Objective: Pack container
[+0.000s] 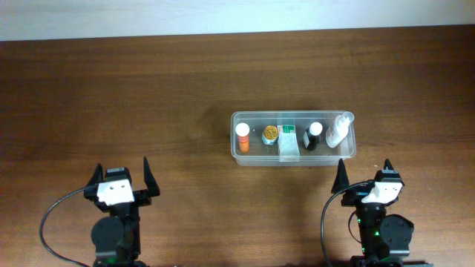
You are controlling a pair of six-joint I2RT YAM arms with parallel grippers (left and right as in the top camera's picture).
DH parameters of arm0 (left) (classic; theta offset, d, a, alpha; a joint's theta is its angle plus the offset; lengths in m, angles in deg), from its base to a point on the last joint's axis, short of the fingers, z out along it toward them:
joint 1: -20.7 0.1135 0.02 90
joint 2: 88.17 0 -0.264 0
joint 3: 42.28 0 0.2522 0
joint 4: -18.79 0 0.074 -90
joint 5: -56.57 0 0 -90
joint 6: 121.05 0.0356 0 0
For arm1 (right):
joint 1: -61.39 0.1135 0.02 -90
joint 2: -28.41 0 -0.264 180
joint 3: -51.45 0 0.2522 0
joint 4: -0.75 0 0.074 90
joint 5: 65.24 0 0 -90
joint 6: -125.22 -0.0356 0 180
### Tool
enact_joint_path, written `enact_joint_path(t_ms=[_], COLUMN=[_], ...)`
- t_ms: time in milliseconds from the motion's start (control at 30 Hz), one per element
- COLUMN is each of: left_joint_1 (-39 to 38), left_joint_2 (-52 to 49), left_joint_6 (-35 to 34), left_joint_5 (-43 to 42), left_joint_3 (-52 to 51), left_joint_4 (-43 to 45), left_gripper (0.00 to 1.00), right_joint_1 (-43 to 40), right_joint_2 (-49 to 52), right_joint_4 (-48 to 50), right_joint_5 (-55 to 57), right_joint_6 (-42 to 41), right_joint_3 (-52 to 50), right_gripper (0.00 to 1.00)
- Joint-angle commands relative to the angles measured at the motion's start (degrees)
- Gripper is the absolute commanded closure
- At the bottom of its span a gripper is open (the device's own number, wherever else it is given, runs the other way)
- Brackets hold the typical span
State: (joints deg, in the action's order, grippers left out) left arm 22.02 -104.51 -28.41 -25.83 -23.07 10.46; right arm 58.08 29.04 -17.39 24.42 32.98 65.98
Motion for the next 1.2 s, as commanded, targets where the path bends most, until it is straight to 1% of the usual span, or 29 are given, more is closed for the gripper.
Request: enact_joint_path(t_ms=[0,133,367,467,1167], left_joint_1=[0.3,0.3,0.4,1.3,2.2], left_joint_2=[5.0,9.1,16.2,16.1,16.0], left_joint_6=[0.9,0.9,0.9,0.9,0.9], left_joint_5=[-1.4,-1.4,-1.4,-1.9,-2.9], left_joint_3=[-2.9,-3.9,-4.9,-4.9,-4.9], left_joint_4=[0.3,-0.5,-7.9,-9.7,-9.8], left_gripper=[0.01,0.01,0.01,0.01,0.01], right_joint_1=[0.5,0.5,0.5,0.5,0.5], right_joint_2=[-0.4,-0.4,-0.4,-0.4,-0.4], right_joint_4=[0.0,0.0,0.0,0.0,0.0], right_joint_5=[-0.5,-0.5,-0.5,-0.5,-0.5], right_joint_6=[0.5,0.5,0.5,0.5,0.5], right_joint_3=[-0.5,-0.5,-0.5,-0.5,-0.5], right_gripper=[0.02,0.02,0.02,0.02,0.02])
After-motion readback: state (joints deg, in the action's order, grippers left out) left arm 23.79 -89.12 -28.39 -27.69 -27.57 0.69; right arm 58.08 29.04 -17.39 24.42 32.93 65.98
